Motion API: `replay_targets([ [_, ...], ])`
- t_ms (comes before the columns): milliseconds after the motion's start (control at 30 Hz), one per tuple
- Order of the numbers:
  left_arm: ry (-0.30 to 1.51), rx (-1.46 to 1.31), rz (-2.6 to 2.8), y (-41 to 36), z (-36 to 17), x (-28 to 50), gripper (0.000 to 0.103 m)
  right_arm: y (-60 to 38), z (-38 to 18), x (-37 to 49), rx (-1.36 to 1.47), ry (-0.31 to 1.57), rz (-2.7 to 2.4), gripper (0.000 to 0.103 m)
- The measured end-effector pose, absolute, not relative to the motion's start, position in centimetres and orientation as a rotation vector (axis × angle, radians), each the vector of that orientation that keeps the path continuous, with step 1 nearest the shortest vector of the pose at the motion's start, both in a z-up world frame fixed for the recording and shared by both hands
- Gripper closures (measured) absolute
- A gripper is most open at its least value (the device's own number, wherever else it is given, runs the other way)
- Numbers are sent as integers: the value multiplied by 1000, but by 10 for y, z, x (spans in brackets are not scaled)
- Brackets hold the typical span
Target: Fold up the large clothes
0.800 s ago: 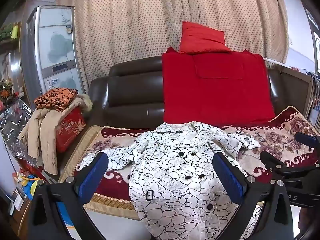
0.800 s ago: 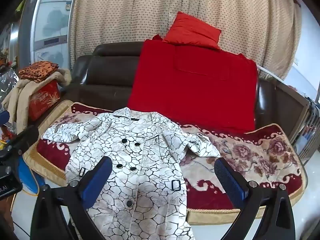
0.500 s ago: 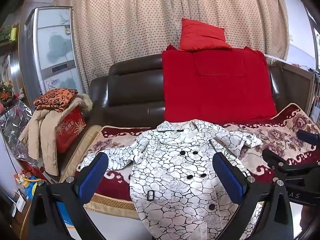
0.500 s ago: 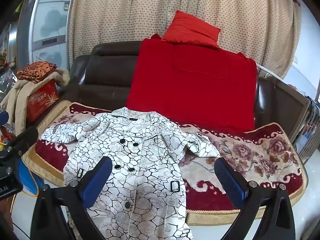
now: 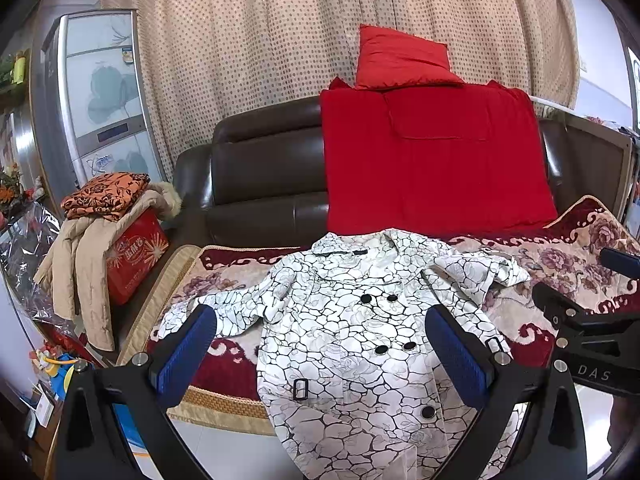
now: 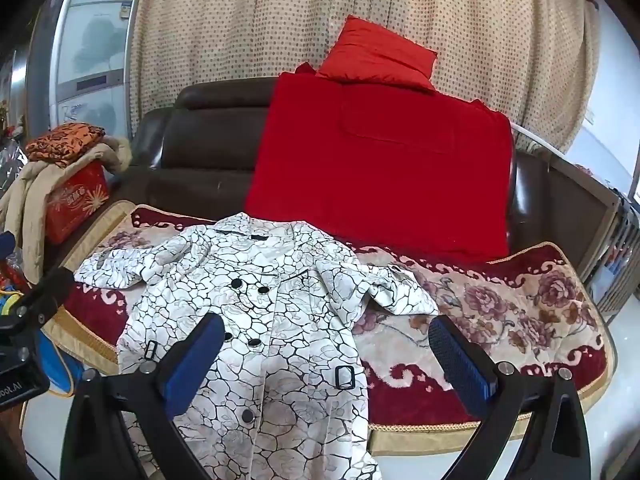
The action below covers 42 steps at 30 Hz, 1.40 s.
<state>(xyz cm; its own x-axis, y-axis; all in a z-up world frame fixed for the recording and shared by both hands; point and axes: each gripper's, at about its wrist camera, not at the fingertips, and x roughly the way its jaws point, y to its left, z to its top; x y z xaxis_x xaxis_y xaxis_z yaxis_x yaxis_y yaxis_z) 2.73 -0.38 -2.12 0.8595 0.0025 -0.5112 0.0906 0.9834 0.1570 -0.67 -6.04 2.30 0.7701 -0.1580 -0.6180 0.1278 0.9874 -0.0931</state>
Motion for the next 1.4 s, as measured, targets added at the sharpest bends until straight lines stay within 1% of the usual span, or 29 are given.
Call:
replay_targets([
  [467, 574, 192, -45, -13, -32, 42, 0, -72, 11, 7, -29, 716, -143, 0],
  [733, 594, 196, -21, -16, -37, 51, 0, -87, -4, 19, 100, 783, -21, 0],
  [933, 599, 217, -38, -28, -38, 51, 0, -72, 3, 9, -70, 696, -94, 0],
  [1100, 586, 228, -49, -33, -35, 48, 0, -78, 12, 5, -74, 672, -114, 0],
  [1400, 593, 220, -48, -33, -35, 53, 0, -80, 12, 8, -69, 685, -106, 0],
])
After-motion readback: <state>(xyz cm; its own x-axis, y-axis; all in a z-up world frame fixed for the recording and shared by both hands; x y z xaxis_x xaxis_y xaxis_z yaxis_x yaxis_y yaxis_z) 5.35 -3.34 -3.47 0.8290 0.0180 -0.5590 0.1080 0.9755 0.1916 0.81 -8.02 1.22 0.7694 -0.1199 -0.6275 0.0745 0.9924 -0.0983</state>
